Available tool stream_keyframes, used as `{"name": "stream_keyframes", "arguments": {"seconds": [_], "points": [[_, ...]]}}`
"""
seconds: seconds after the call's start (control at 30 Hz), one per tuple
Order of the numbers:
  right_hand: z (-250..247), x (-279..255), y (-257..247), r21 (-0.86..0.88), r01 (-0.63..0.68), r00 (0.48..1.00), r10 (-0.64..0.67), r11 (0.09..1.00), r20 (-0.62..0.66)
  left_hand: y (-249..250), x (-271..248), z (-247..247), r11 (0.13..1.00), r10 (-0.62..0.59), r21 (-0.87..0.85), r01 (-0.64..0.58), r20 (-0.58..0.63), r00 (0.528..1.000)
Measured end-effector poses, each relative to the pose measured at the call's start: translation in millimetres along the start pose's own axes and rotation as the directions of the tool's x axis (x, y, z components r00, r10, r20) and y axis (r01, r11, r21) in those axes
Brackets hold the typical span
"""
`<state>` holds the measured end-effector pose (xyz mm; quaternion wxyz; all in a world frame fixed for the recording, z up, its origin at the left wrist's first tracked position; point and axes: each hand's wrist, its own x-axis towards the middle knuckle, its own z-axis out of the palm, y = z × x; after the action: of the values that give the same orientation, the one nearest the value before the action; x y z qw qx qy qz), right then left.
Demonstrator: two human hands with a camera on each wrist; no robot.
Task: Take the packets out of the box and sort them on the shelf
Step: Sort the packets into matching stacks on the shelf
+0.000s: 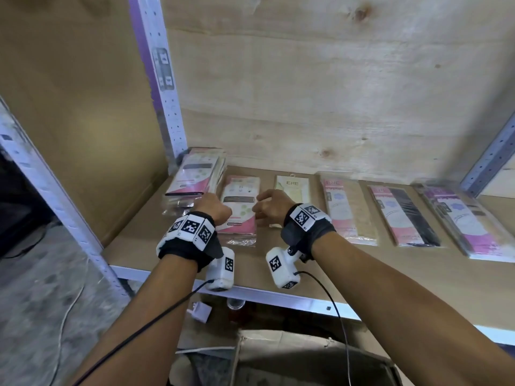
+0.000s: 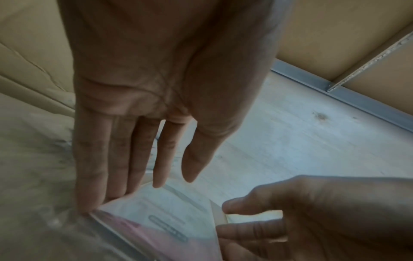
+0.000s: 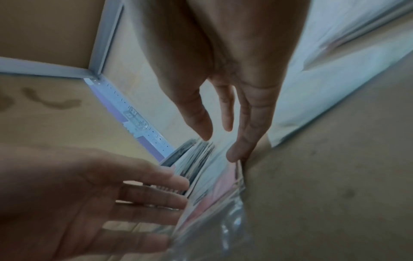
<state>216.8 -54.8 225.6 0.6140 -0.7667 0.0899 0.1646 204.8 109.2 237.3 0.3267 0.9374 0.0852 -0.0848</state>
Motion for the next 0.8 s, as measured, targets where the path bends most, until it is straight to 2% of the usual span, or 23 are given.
{"name": "stream_keyframes", "arguments": {"seconds": [0.07,0.13,0.2,0.27,0.4,0.5,0.57,0.63,0.7,0.8], "points": [[2,3,2,0.008,0.022,0.996,-0.021,1.000,-0.083,-3,2,-1,0.999,-0.020,-0.030,0.021,0.022,1.000],[4,2,2,0.055,0.017,0.993,-0.011,0.998,-0.119,-7,7,-2,0.984,-0.048,-0.165,0.061,0.084,0.995],[2,1,0,-0.001,0.027,0.995,-0.027,1.000,-0.101,-11,8,-6,0.951,-0.086,-0.282,0.125,0.146,0.985],[1,-2,-2,-0.078,0.059,0.996,-0.064,0.995,-0.065,-16,8,-7,0.934,-0.117,-0.317,0.163,0.158,0.980],[-4,-11,-4,-0.092,0.125,0.990,-0.130,0.988,-0.052,-21,2,-10,0.920,-0.055,-0.369,0.131,0.210,0.976],[-12,-20,-4,0.018,0.153,0.984,-0.150,0.988,-0.093,-22,-2,-14,0.949,0.066,-0.315,-0.011,0.163,0.984],[-19,-31,-6,0.112,0.177,0.981,-0.166,0.978,-0.102,-21,0,-16,0.961,0.186,-0.235,-0.146,0.158,0.970],[-29,-41,-10,0.213,0.198,0.979,-0.183,0.957,-0.089,-19,0,-15,0.957,0.288,-0.063,-0.282,0.134,0.948],[-43,-54,-13,0.258,0.213,0.977,-0.200,0.942,-0.077,-11,-4,-9,0.927,0.369,0.043,-0.373,0.065,0.927],[-64,-71,-14,0.310,0.221,0.975,-0.206,0.925,-0.081,3,-14,-1,0.879,0.475,0.011,-0.476,-0.095,0.875]]}}
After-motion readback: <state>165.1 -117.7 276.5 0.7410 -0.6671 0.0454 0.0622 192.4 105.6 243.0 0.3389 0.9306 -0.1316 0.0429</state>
